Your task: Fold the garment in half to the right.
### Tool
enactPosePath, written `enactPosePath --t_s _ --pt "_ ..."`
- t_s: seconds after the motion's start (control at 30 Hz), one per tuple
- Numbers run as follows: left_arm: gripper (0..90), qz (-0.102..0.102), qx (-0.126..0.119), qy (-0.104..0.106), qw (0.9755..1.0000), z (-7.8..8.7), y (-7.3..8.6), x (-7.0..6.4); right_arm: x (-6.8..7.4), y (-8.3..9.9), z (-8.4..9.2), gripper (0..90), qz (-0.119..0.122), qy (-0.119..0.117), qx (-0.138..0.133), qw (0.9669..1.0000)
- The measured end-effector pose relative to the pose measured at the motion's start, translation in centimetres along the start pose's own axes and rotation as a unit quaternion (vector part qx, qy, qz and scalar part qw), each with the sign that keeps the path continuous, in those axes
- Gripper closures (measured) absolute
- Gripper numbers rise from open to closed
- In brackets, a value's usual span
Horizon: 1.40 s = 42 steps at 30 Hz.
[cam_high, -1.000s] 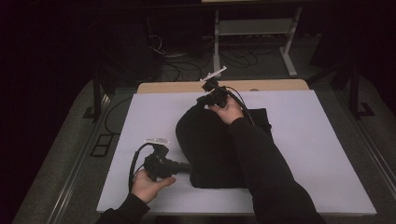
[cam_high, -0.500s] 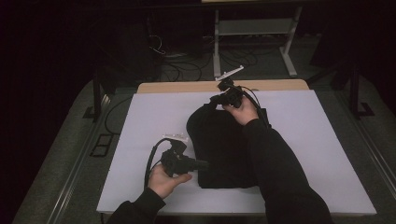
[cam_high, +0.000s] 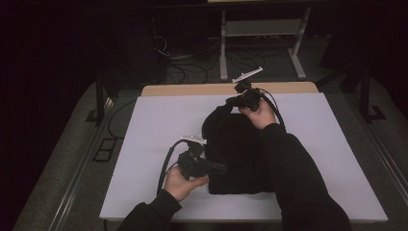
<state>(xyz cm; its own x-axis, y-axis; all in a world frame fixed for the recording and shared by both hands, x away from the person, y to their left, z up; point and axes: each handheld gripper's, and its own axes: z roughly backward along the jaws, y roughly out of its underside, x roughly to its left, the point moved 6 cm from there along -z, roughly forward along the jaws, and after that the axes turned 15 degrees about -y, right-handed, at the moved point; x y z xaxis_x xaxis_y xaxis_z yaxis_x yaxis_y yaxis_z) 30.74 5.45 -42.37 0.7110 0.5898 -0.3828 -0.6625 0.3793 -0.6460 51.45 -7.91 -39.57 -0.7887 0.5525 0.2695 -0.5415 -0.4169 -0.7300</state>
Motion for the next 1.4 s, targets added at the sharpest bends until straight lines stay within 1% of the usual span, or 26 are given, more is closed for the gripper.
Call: enactPosePath --t_s 0.07,0.13,0.33,0.4,0.73,0.77,0.83,0.93,1.1,1.27,1.4 --pt "83.6 -0.001 0.001 0.001 1.0 -0.3 -0.2 -0.1 -0.2 0.1 0.4 84.8 0.0 0.002 -0.004 1.0" --pt "83.6 -0.001 0.0 0.003 1.0 -0.6 -0.4 -0.3 -0.4 0.3 0.7 84.8 -0.006 0.003 -0.007 1.0" --pt "83.7 -0.007 0.008 0.008 0.9999 -1.6 -1.0 -1.0 -1.1 1.5 1.3 84.8 -0.008 0.008 -0.006 0.9999" --pt "83.8 -0.008 0.009 0.01 0.9999 -2.0 -1.2 -1.2 -1.4 1.9 1.5 84.8 -0.012 0.009 -0.006 0.9999" --pt "83.7 -0.013 0.011 0.019 0.9997 -3.2 -2.0 -2.1 -2.4 2.8 2.8 84.6 -0.023 0.014 -0.015 0.9995" --pt "83.7 -0.016 0.011 0.021 0.9996 -3.4 -2.1 -2.2 -2.5 2.9 2.9 84.7 -0.022 0.015 -0.015 0.9995" --pt "83.8 -0.022 0.017 0.019 0.9995 -3.7 -2.2 -2.4 -2.6 3.0 3.1 84.7 -0.023 0.018 -0.02 0.9994" --pt "83.8 -0.023 0.015 0.02 0.9994 -4.1 -2.8 -2.7 -2.8 3.2 3.5 84.7 -0.025 0.02 -0.023 0.9992" --pt "83.8 -0.041 0.018 0.019 0.9988 -4.6 -3.6 -3.5 -3.1 3.6 4.1 84.7 -0.026 0.023 -0.022 0.9992" --pt "83.8 -0.048 0.021 0.023 0.9984 -5.4 -4.2 -4.3 -3.4 4.0 4.8 84.7 -0.031 0.023 -0.03 0.9988" --pt "83.8 -0.047 0.022 0.031 0.9982 -6.2 -4.5 -4.8 -3.9 4.5 5.4 84.7 -0.036 0.028 -0.034 0.9984"
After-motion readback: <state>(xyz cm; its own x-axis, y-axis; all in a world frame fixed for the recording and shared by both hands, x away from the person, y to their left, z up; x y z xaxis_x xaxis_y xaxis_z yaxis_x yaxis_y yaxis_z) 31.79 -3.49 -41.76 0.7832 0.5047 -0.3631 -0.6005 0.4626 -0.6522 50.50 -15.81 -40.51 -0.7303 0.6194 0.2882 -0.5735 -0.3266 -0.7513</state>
